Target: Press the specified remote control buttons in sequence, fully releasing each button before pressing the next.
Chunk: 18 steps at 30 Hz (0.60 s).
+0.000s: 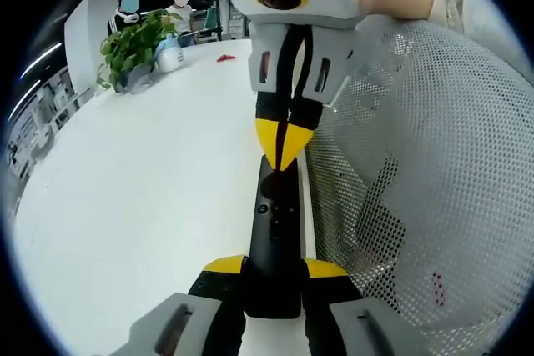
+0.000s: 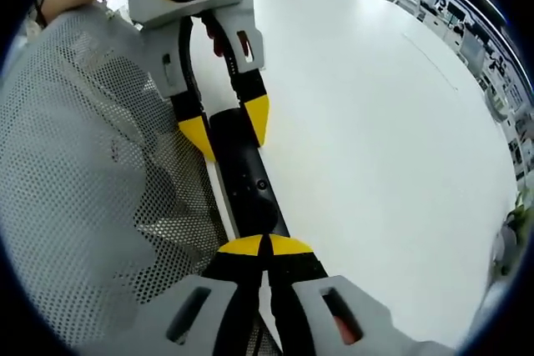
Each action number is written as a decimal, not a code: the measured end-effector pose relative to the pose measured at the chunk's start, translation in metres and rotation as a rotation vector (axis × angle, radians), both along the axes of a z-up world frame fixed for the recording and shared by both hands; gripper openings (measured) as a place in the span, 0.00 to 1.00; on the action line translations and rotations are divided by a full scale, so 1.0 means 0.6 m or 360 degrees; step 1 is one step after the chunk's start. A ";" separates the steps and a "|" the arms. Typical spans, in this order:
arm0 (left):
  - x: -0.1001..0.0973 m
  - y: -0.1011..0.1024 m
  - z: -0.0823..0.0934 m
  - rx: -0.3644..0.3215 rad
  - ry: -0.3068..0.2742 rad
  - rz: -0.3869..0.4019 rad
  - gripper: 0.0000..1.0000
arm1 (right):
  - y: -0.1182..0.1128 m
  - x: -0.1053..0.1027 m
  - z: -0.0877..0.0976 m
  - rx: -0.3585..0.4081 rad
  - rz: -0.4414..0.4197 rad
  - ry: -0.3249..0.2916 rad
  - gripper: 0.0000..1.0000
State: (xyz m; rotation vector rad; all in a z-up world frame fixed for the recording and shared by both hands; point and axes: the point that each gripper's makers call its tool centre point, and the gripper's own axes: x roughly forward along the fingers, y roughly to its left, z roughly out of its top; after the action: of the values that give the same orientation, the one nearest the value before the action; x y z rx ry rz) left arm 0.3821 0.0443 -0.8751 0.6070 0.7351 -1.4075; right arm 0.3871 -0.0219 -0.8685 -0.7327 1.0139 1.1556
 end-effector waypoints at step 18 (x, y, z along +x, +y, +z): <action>0.000 0.000 0.000 -0.0007 0.0005 0.0009 0.25 | 0.010 -0.002 -0.003 0.0037 0.0064 -0.0023 0.23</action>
State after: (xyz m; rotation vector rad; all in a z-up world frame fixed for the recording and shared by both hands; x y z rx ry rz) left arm 0.3823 0.0443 -0.8749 0.5988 0.7358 -1.4051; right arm 0.3860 -0.0159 -0.8700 -0.7448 0.9763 1.1932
